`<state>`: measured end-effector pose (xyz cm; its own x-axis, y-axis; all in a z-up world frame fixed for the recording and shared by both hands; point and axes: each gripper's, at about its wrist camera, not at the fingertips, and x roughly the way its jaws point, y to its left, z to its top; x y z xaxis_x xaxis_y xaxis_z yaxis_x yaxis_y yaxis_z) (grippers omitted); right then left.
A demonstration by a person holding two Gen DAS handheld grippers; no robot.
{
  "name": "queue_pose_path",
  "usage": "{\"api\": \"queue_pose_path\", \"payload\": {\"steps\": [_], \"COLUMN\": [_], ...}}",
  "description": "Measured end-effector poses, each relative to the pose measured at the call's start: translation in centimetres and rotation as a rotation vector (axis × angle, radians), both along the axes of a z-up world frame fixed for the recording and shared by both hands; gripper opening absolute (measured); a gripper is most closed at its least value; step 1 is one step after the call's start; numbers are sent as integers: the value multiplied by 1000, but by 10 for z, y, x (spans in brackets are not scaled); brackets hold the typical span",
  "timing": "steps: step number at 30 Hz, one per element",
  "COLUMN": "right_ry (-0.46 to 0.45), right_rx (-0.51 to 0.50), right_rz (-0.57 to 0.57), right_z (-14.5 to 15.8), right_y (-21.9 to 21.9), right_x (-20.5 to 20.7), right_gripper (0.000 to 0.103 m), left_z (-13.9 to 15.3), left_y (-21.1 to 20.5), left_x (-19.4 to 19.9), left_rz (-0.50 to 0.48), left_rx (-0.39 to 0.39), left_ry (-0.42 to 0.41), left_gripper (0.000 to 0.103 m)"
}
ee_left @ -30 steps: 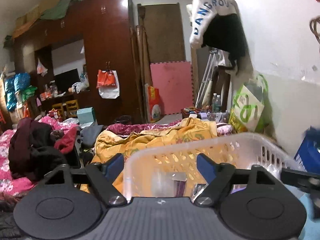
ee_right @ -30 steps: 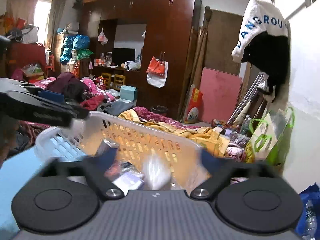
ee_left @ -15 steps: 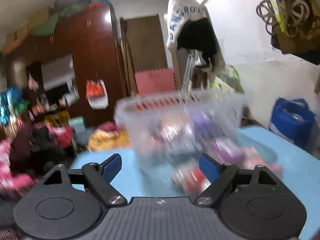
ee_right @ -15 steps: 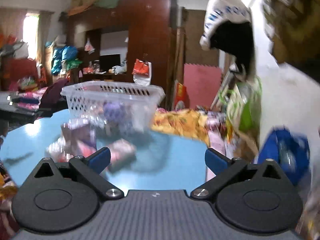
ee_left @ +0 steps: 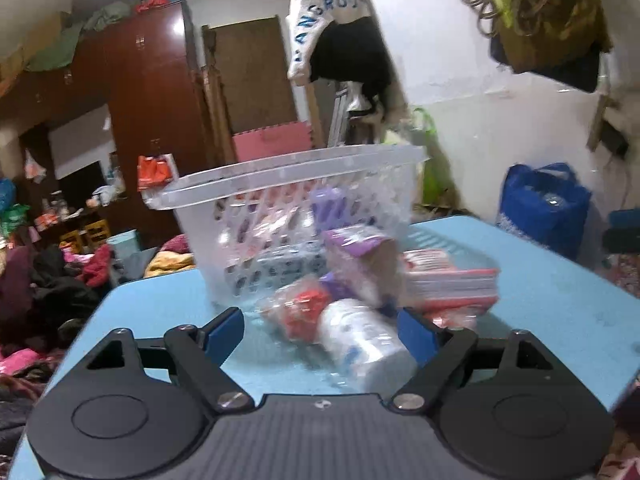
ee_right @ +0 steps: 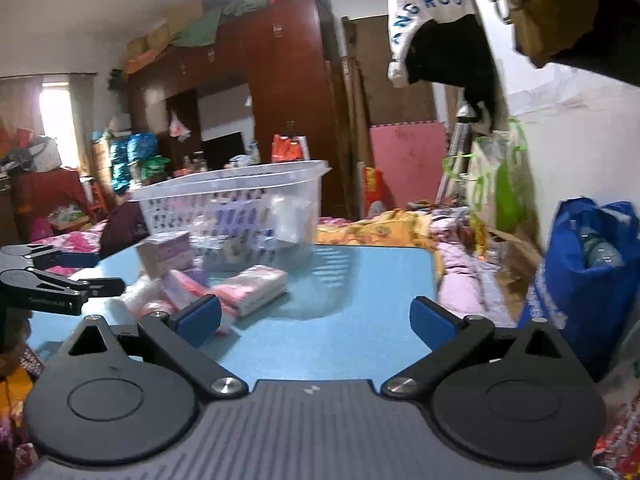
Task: Organize objects
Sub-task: 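Grasp the pink-red box with the right gripper while the left approaches the white tub, then grasp the white tub with the left gripper while the right carries the pink box to the basket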
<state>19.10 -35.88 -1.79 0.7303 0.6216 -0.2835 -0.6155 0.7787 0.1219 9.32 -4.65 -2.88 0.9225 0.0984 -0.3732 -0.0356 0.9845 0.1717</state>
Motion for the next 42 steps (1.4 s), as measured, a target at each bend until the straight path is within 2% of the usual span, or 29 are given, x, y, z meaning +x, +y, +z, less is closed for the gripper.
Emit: {"api": "queue_pose_path", "payload": {"steps": [3, 7, 14, 16, 18, 19, 21, 25, 28, 34, 38, 39, 40, 41, 42], "right_ry": [-2, -16, 13, 16, 22, 29, 48, 30, 1, -38, -57, -55, -55, -54, -53], "right_rx": [-20, -43, -62, -95, -147, -172, -199, -253, -283, -310, -302, -292, -283, -275, -264], "right_rz": [39, 92, 191, 199, 207, 214, 229, 220, 208, 221, 209, 209, 205, 203, 202], "right_z": [-1, 0, -2, -4, -7, -9, -13, -15, -13, -7, -3, -2, -1, -1, -1], "right_y": [16, 37, 73, 84, 95, 101, 108, 121, 126, 118, 110, 106, 104, 102, 99], "right_x": [-2, -3, 3, 6, 10, 12, 17, 19, 15, -1, -10, -11, -11, -10, -10], "right_gripper": [103, 103, 102, 95, 79, 76, 61, 55, 41, 34, 34, 34, 34, 34, 34], "left_z": [-7, -8, -5, -3, -1, -1, -1, -4, -5, -9, -15, -16, -18, -18, -20], "left_y": [-9, -3, 16, 18, 17, 16, 12, 9, 6, -10, -13, -13, -11, -9, -8], "left_x": [10, 11, -10, -13, -11, -8, -2, 12, 15, 12, 22, 24, 26, 28, 29], "left_rz": [26, 35, 156, 156, 121, 104, 93, 105, 97, 54, 93, 95, 87, 77, 81], "left_rx": [56, 16, 125, 124, 96, 85, 80, 84, 91, 148, 171, 164, 144, 126, 122], "left_ry": [13, 15, -51, -68, -61, -52, -42, -18, -6, 4, 36, 44, 58, 79, 83], "left_gripper": [88, 88, 88, 88, 88, 88, 88, 88, 88, 88, 88, 82, 62, 48, 48]}}
